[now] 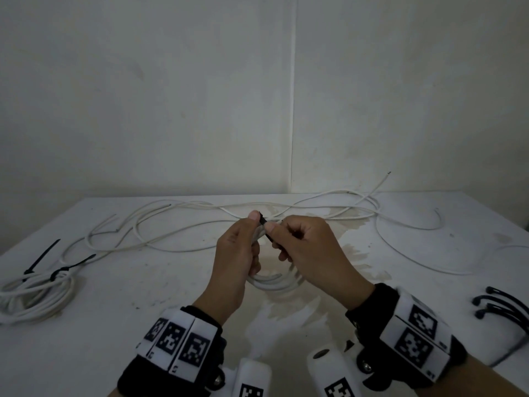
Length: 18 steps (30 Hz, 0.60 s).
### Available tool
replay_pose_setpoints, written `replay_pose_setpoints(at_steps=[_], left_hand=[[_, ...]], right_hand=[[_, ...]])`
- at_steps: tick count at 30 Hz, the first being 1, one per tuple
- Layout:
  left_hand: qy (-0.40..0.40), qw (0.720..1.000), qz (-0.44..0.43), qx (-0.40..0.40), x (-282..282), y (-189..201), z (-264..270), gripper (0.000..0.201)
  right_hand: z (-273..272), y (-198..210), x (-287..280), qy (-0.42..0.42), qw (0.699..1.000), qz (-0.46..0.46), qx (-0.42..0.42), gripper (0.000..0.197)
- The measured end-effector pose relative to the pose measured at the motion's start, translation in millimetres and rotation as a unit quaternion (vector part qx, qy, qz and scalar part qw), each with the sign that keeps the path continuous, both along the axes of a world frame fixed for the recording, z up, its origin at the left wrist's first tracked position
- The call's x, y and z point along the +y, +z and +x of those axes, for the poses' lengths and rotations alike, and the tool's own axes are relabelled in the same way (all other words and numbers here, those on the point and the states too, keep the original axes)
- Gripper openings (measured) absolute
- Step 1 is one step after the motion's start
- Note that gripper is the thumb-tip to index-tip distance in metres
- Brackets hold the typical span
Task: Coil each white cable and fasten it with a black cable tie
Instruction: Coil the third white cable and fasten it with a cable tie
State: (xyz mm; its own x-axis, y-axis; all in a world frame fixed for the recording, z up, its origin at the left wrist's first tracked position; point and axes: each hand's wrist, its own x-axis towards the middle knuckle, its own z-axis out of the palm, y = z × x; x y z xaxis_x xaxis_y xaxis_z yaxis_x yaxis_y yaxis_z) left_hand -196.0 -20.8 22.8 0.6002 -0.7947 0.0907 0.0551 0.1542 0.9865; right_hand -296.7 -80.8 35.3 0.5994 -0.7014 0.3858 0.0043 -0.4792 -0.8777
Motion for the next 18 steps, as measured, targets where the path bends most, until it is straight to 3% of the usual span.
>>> replay_pose_setpoints(at_steps=[6, 14, 18], left_hand=[[-0.013, 0.999, -0.007, -0.029, 1.8, -3.0, -0.4, 0.037], [0.007, 0.999, -0.042, 0.018, 3.2, 4.8, 8.2, 0.043], [0.024, 0.998, -0.037, -0.035, 2.3, 2.3, -0.1, 0.024]], right_hand=[[4.5, 1.7, 0.5, -0.037, 0.999, -0.030, 0.021, 0.034], [3.9, 3.4, 3.4, -0.010, 1.000, -0.027, 0.006, 0.020], [3.6, 1.3, 3.2, -0.019, 0.999, -0.029, -0.010, 0.021]])
